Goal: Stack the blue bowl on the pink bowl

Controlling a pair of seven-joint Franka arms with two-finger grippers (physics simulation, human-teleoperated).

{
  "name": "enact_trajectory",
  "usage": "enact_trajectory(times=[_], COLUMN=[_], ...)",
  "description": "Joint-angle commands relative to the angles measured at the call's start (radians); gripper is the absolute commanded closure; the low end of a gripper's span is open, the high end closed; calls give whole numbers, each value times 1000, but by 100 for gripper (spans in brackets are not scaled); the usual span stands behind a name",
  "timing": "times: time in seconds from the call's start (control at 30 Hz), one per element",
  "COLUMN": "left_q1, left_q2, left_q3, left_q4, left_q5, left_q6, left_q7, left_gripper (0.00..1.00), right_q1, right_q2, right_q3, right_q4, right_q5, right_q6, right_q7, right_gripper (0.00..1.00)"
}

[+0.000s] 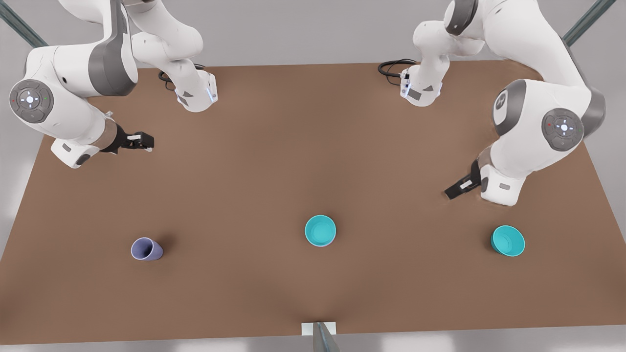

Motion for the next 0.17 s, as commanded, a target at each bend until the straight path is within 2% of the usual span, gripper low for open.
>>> enact_trajectory(times=[0.0,0.13], left_q1=[17,33], left_q2=[-118,-116], left_q3=[-2,0], left_q4=[-172,-168], left_q5=[74,63], left_q6=[2,-41], left_q7=[534,533], left_gripper=[0,0], right_q1=[-1,-1], right_q2=[-1,-1], right_q3=[-1,-1], right_q4=[1,1], right_q5=[1,1], right_q6=[1,1], right_q7=[-3,-3], right_gripper=[0,0])
